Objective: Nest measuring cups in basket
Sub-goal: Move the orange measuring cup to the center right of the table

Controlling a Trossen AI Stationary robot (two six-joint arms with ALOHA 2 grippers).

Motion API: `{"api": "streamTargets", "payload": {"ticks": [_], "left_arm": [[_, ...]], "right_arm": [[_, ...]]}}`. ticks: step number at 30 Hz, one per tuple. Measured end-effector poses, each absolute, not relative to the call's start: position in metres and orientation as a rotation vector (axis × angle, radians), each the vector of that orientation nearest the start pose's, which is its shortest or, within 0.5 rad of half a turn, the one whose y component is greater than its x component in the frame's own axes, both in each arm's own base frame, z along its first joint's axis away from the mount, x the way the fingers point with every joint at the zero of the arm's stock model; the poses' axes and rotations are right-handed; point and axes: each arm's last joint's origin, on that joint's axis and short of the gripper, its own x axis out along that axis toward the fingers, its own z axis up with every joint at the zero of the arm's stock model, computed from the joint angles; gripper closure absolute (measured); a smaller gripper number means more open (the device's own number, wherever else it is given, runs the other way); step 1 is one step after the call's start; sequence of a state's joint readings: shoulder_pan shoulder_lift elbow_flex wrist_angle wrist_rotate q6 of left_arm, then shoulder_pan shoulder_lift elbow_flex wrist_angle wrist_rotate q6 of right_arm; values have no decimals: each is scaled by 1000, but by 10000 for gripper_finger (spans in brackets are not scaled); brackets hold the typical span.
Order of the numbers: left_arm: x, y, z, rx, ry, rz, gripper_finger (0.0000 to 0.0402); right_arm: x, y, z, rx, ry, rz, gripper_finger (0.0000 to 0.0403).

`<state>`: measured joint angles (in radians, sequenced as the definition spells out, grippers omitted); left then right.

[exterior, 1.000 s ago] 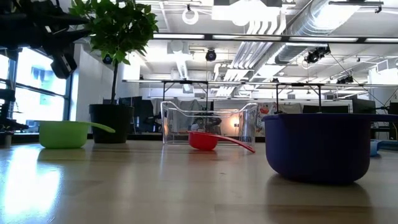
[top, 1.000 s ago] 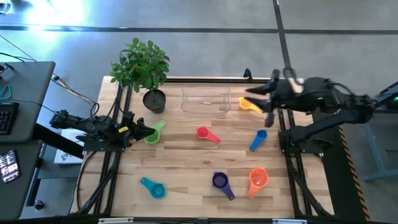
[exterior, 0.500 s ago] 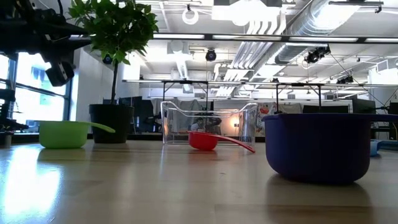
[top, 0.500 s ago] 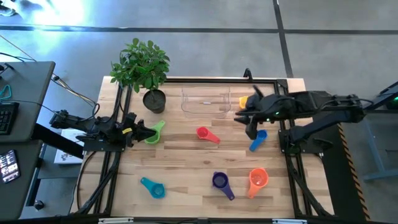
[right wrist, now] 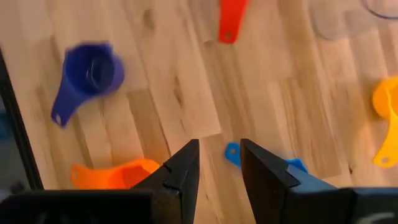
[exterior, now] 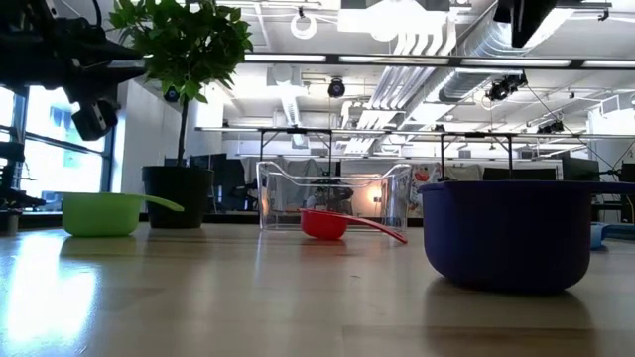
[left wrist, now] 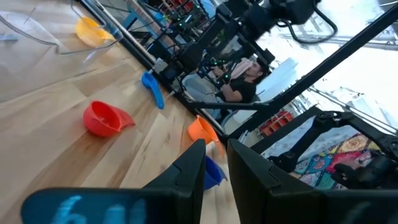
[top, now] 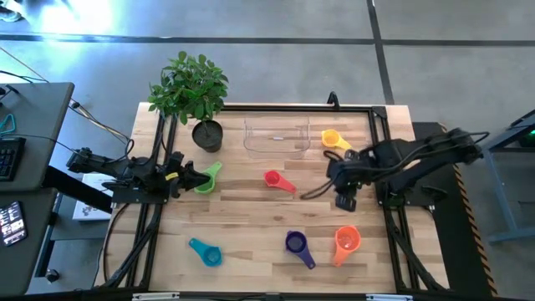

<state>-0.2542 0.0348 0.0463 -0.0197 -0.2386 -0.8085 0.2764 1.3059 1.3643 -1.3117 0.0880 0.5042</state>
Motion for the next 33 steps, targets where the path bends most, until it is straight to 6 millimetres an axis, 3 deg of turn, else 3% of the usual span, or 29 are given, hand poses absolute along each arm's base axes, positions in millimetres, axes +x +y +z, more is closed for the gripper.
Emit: {"api": "streamTargets", "payload": {"ticks": [10,17,27,33], "left_arm": [[95,-18,173,-802,30,-5,344],[95,-18,173,-802,29,-5,344],[95,-18,173,-802,29,-5,344],[95,-18,173,-802,29,-5,344]], "right_arm": [[208,89,301,113,1367,-44,295],[204,108,271,93,1353,12,295],[193,123,218,164,1378,108,295],[187,126,205,167,1386,112,295]]}}
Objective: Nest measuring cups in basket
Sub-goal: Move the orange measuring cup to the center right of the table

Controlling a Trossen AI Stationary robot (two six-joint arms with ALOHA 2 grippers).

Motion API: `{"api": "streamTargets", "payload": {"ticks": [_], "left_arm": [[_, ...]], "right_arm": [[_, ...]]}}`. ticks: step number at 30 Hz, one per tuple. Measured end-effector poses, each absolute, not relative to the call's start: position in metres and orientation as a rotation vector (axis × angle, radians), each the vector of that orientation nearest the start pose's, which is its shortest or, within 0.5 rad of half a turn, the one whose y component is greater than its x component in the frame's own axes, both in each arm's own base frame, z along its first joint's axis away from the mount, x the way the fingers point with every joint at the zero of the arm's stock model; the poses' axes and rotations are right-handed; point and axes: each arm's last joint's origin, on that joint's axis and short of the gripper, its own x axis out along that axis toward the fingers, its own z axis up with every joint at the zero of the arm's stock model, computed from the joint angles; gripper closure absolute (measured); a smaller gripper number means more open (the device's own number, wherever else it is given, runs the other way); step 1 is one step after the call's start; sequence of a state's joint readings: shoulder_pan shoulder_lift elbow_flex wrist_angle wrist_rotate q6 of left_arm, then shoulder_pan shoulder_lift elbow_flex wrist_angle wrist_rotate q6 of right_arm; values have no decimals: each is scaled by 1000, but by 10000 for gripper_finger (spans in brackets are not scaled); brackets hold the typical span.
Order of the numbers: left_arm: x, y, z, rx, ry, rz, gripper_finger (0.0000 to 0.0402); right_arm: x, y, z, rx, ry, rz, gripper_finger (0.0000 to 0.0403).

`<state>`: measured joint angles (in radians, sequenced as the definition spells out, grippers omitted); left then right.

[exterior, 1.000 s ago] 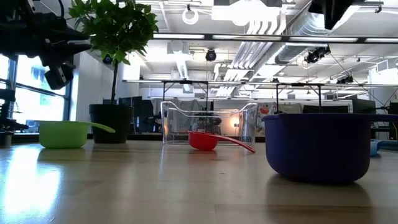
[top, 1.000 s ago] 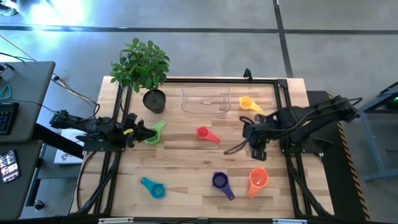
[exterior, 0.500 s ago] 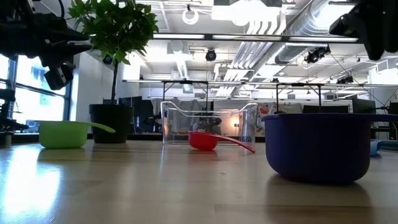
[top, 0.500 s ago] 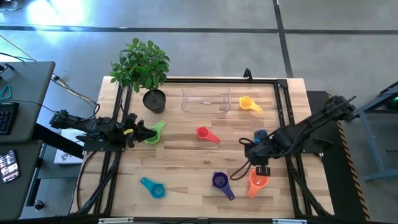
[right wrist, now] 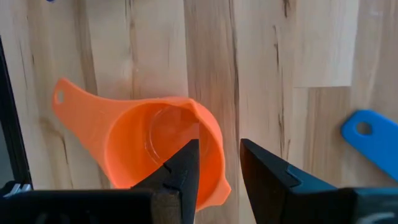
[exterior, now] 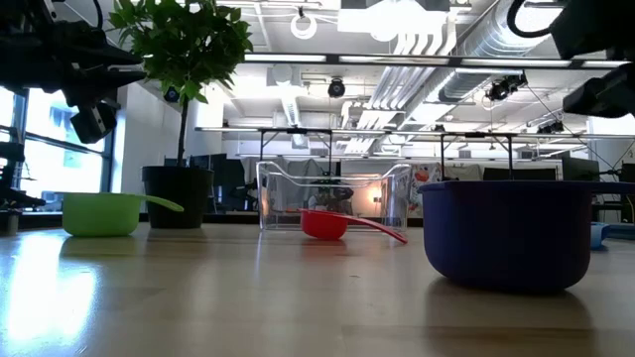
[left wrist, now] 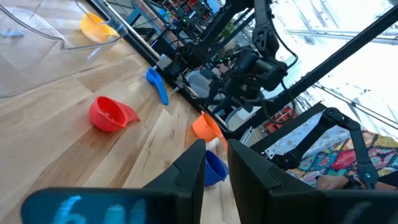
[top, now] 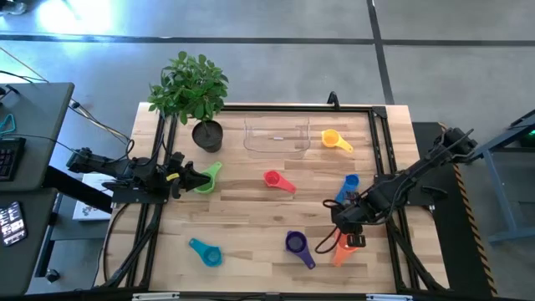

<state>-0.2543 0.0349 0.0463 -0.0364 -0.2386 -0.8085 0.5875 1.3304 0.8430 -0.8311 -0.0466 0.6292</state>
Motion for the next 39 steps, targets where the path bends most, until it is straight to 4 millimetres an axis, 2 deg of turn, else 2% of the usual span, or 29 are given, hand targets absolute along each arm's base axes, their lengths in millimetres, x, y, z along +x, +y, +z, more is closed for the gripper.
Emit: {"api": "streamTargets", "payload": {"ticks": [9,14,20,29,39], "left_arm": [[95,-17,173,-802,27,-1,344],[95,-17,173,-803,26,2,344],[95,-17,173,-802,25,2,344],[95,-17,173,-802,26,3,344],[95,-17,173,-802,26,3,344]], "right_arm": [[184,127,195,168,1386,130,295],[179,124,183,159,1411,118,295],[180,124,182,162,1398,131,297],[181,125,182,171,1385,135,352],[181,125,182,172,1385,134,390]]}}
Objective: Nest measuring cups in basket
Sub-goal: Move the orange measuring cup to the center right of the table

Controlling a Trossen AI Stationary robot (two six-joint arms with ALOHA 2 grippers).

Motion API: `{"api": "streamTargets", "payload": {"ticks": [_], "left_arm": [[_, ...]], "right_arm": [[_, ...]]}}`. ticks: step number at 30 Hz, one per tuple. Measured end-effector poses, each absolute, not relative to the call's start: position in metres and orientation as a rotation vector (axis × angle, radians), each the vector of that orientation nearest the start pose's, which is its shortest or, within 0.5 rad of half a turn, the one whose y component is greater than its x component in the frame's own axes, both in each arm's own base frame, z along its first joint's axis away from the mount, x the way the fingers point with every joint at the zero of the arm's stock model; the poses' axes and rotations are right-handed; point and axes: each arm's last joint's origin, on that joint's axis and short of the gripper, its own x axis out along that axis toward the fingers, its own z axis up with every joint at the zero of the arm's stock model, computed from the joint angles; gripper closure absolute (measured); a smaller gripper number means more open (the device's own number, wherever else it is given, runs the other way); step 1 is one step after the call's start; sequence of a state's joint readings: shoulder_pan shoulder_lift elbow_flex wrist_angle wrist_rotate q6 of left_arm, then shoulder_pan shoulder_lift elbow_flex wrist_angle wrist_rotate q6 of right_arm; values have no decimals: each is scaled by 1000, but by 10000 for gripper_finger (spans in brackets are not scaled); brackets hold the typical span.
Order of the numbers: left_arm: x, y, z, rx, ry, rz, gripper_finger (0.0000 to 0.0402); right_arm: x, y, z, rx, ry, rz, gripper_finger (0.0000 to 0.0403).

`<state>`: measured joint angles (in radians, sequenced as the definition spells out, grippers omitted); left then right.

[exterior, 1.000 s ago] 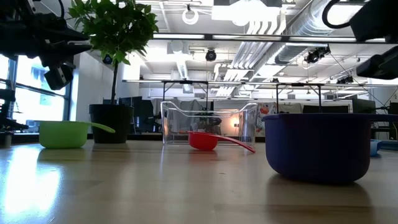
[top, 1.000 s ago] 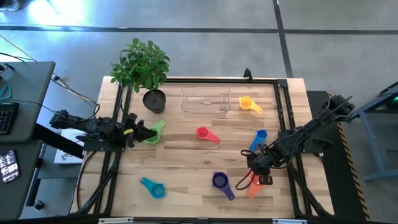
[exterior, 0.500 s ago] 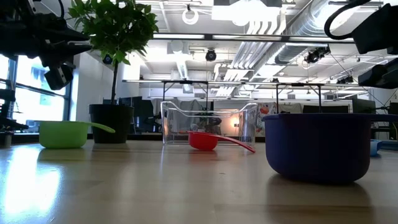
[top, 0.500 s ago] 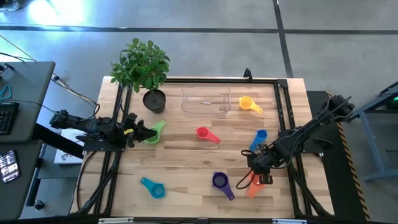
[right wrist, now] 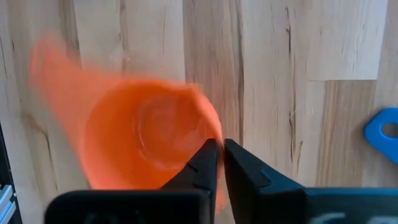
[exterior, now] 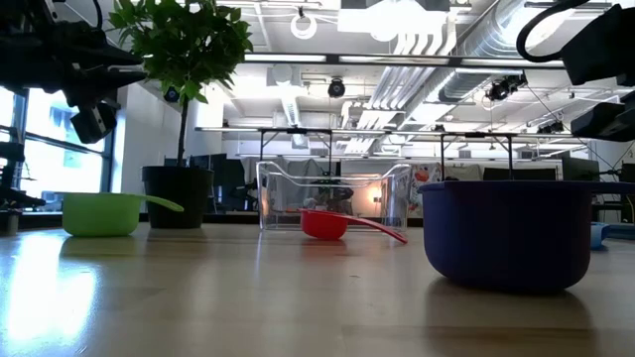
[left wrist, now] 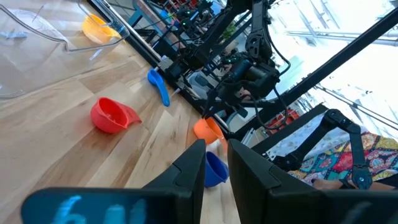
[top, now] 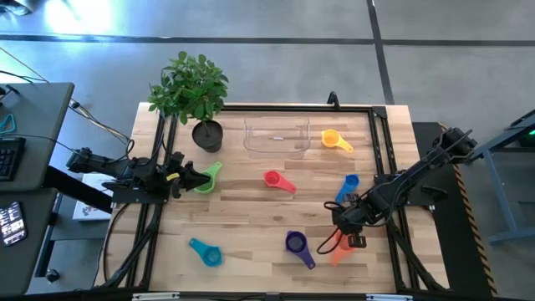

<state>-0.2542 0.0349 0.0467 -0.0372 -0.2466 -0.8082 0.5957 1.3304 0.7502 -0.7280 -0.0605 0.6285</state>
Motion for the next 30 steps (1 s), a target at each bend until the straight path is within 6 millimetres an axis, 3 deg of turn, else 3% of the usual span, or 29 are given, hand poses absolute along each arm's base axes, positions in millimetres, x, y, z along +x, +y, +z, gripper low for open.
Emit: {"api": "streamTargets", "payload": {"ticks": [17,30], "left_arm": [[95,-17,173,-802,27,3,344],[95,-17,173,-801,28,4,344]], "right_arm": [[196,110,184,271,1315,29,402],[212,68,192,343,1233,-74,402]]}}
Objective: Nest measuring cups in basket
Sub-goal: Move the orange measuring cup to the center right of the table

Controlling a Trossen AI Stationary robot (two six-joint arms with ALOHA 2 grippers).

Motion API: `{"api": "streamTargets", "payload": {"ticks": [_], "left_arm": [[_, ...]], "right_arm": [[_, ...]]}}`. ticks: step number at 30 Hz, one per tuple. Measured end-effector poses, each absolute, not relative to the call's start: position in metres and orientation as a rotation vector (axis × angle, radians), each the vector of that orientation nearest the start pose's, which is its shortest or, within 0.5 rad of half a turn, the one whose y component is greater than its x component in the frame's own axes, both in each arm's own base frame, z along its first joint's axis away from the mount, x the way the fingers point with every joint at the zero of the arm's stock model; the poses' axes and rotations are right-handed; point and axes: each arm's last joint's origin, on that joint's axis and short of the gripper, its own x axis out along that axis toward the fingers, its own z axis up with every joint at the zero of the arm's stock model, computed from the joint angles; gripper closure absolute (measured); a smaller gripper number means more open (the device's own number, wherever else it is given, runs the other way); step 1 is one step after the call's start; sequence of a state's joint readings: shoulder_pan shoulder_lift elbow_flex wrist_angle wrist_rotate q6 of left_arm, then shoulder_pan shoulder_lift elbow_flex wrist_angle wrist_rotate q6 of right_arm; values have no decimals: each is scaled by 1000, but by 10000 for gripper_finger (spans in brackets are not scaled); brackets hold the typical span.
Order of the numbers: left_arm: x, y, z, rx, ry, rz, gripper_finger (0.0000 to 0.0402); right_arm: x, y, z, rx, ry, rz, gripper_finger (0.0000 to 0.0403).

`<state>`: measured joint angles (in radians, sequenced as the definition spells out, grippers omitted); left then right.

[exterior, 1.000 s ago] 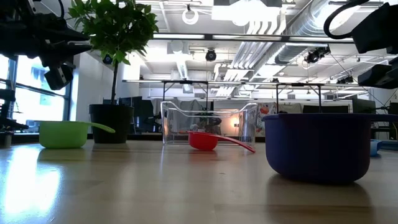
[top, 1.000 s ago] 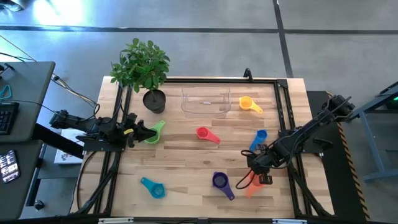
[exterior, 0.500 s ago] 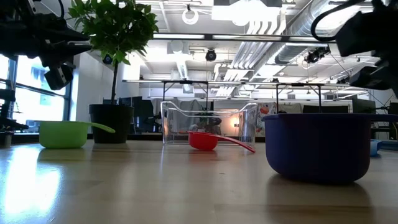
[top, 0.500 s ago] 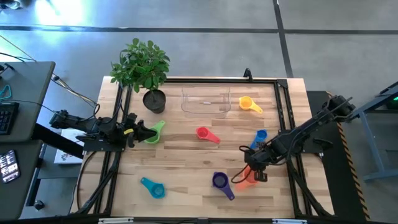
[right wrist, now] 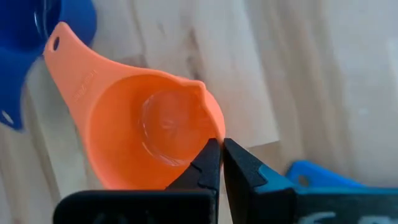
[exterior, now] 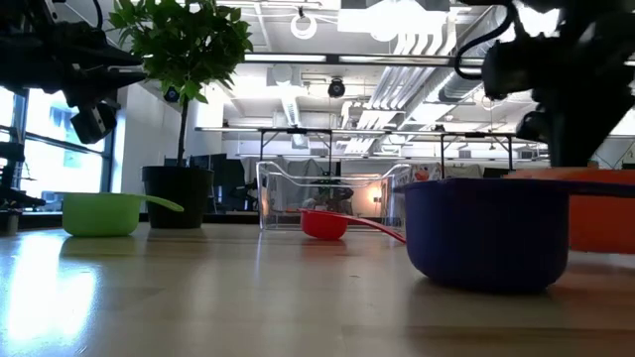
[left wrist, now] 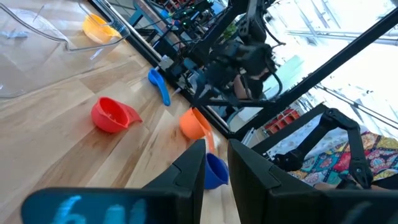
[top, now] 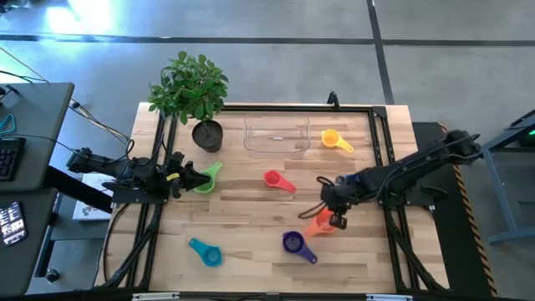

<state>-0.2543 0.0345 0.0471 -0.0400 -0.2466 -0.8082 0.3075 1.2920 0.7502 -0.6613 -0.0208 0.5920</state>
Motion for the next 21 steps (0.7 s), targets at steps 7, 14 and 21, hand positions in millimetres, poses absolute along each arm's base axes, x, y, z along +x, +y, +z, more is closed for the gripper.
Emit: {"api": "streamTargets", "payload": {"ticks": [7,14,21], "left_arm": [[95,-17,173,-751,29,3,344],[95,-17,173,-749,29,4,344],[95,-17,173,-747,34,6,344]], "right_arm": [[218,41,198,362,1182,-123,403],[224,18,194,413,1169,-209,403],[227,9,183,444,1230,-252,403]]}}
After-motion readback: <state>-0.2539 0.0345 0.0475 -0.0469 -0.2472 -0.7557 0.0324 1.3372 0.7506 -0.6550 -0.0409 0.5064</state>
